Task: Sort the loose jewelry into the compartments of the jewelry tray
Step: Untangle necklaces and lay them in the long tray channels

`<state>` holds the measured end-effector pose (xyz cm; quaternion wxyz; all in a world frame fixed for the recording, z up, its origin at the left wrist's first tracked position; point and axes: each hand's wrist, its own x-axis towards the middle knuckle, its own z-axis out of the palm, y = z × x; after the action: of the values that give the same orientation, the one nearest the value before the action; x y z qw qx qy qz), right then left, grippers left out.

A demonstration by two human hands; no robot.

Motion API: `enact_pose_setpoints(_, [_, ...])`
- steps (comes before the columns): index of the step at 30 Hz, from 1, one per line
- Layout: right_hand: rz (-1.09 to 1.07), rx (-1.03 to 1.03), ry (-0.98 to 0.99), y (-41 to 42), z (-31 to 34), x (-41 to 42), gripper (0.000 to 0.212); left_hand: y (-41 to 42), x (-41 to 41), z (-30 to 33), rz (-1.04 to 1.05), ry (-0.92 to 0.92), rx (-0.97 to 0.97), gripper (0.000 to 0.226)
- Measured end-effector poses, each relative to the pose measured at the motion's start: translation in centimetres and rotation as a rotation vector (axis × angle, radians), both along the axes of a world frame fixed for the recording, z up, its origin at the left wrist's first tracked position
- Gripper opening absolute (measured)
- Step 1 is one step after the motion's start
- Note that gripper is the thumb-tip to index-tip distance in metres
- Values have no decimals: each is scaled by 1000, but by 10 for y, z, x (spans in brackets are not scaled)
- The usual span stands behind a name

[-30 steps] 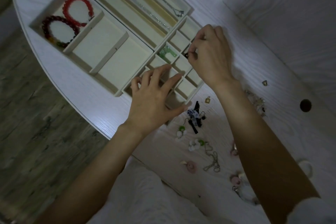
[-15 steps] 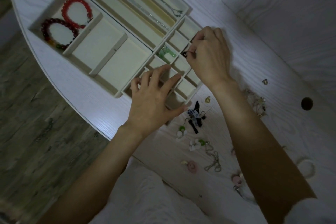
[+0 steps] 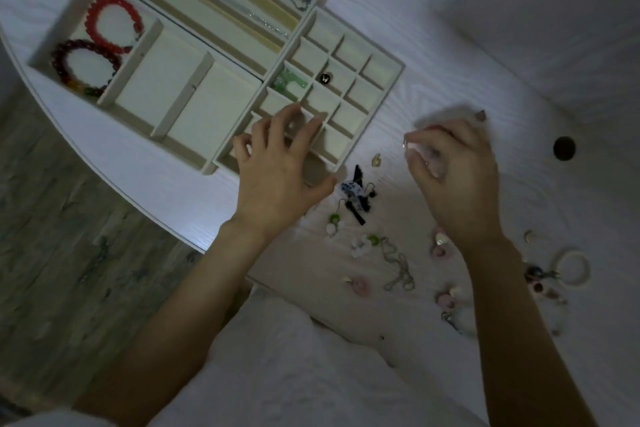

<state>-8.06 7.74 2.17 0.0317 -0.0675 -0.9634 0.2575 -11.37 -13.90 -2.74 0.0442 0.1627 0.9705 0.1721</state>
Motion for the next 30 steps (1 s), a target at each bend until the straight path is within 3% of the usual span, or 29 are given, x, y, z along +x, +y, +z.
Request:
enact_pose_setpoints(3, [113, -61, -100, -7, -21, 37, 32, 0, 1, -3, -5, 6, -13, 76])
enact_pose_setpoints(8, [245, 88, -102, -32, -48, 53, 47, 1, 2, -4, -3, 2, -17, 76])
enact_pose_setpoints(16, [57, -124, -38, -3, -48, 51, 34, 2, 4, -4, 7, 3, 11, 77])
enact_pose_setpoints(27, [180, 128, -27, -8, -48, 5, 7, 2, 6, -3, 11, -13, 14, 77])
enact_pose_setpoints(30, [176, 95, -74, -8, -47, 4, 4, 1, 6, -3, 3, 2, 17, 76])
